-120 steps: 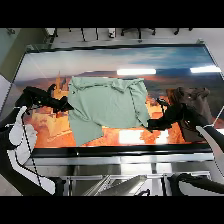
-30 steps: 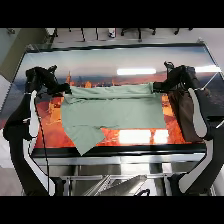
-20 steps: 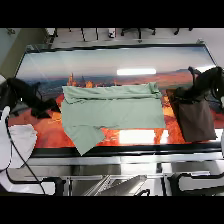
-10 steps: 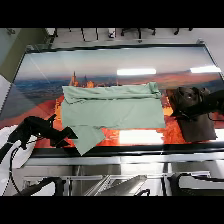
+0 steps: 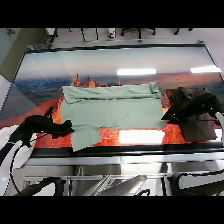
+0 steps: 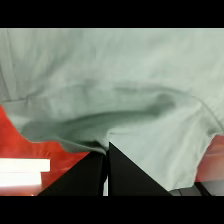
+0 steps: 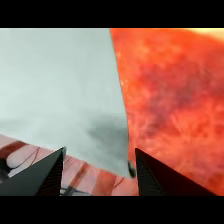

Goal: Fold the shirts.

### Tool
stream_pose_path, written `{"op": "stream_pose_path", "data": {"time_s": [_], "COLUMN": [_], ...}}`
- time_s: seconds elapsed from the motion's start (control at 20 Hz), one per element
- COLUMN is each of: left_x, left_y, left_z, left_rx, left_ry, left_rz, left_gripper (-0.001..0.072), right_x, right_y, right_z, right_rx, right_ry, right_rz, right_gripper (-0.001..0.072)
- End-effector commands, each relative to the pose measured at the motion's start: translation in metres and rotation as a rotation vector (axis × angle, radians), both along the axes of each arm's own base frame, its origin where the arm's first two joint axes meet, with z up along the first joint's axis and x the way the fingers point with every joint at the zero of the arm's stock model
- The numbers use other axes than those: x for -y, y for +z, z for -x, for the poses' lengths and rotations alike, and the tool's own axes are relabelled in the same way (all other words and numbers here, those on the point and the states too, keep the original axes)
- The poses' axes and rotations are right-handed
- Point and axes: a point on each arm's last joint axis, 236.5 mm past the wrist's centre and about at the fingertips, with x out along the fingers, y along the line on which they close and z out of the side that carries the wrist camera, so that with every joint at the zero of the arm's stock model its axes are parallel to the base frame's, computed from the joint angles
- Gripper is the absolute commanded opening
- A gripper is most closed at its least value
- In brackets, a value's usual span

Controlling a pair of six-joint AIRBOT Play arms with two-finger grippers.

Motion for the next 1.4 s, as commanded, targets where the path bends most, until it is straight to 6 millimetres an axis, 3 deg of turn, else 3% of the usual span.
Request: {"op": "stream_pose_path", "data": {"time_s": [0.0, 0.1, 0.15, 0.2, 0.3, 0.45, 0.65, 0.75, 0.85, 0.95, 1.15, 1.35], "left_x": [-0.001, 0.0, 0.001, 0.001, -0.006, -0.028, -0.044, -0.043, -0.041, -0.04, -0.031, -0.02], "left_y": [0.007, 0.007, 0.007, 0.009, 0.017, 0.039, 0.062, 0.065, 0.067, 0.08, 0.116, 0.119], "left_z": [-0.01, -0.006, -0.002, 0.002, 0.011, 0.036, 0.072, 0.079, 0.077, 0.052, -0.039, -0.119], "left_rx": [0.032, 0.016, 0.003, -0.006, -0.009, -0.035, -0.054, -0.03, -0.006, 0.068, 0.237, 0.287], "left_ry": [0.0, -0.012, -0.023, -0.033, -0.058, -0.074, -0.121, -0.116, -0.111, -0.115, -0.13, -0.159], "left_rz": [-0.004, -0.003, 0.003, 0.008, -0.012, -0.098, -0.201, -0.205, -0.203, -0.218, -0.242, -0.252], "left_gripper": [0.0013, 0.0014, 0.0013, 0.0013, 0.0013, 0.0013, 0.0012, 0.0012, 0.0012, 0.0013, 0.0012, 0.0012], "right_x": [-0.017, -0.028, -0.031, -0.034, -0.031, -0.018, 0.016, 0.021, 0.018, 0.012, -0.015, -0.025], "right_y": [-0.024, -0.033, -0.034, -0.033, -0.027, -0.008, 0.006, 0.012, 0.019, 0.033, 0.08, 0.087], "right_z": [0.004, 0.009, 0.01, 0.009, 0.007, 0.005, 0.033, 0.049, 0.053, 0.034, -0.049, -0.112], "right_rx": [-0.053, -0.076, -0.07, -0.063, -0.044, -0.006, -0.059, -0.068, -0.041, 0.05, 0.344, 0.486], "right_ry": [0.038, 0.072, 0.096, 0.109, 0.105, 0.099, 0.078, 0.062, 0.055, 0.045, -0.07, -0.069], "right_rz": [-0.013, -0.022, -0.024, -0.024, -0.016, 0.038, 0.237, 0.279, 0.284, 0.26, 0.145, 0.196], "right_gripper": [0.051, 0.0504, 0.0386, 0.0183, 0.0018, 0.0018, 0.0018, 0.0018, 0.0018, 0.0018, 0.0019, 0.0019]}}
